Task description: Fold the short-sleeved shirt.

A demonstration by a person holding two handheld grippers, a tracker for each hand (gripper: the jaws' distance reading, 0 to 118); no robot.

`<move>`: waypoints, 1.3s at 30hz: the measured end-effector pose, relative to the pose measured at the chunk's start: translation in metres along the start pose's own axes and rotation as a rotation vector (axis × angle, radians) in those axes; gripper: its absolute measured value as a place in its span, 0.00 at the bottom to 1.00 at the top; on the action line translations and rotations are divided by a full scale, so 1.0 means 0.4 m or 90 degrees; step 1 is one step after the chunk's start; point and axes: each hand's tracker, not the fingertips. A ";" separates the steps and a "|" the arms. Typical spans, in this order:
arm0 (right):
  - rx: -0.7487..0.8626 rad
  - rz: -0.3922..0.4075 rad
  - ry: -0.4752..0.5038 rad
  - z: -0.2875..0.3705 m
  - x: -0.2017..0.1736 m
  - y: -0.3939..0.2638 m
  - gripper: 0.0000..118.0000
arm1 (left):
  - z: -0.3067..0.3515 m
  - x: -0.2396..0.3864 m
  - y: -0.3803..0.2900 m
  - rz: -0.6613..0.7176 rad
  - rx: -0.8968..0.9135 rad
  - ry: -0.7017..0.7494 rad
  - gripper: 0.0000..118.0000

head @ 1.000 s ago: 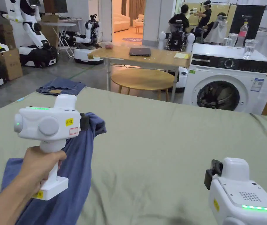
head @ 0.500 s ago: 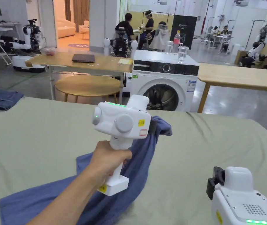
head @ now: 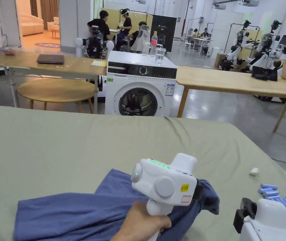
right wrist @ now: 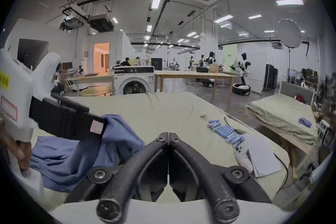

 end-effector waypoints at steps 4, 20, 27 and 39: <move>-0.003 -0.002 0.004 -0.004 -0.006 0.002 0.00 | 0.044 -0.025 -0.018 0.021 -0.002 0.023 0.47; 0.013 0.024 0.118 -0.045 -0.248 0.044 0.00 | 0.432 -0.183 -0.202 0.096 0.179 0.344 0.00; -0.017 0.023 0.159 -0.087 -0.353 0.027 0.00 | 0.563 -0.330 -0.274 0.145 0.151 0.437 0.00; -0.057 0.034 0.184 -0.140 -0.415 0.007 0.00 | 0.640 -0.733 -0.299 0.396 -0.022 0.408 0.00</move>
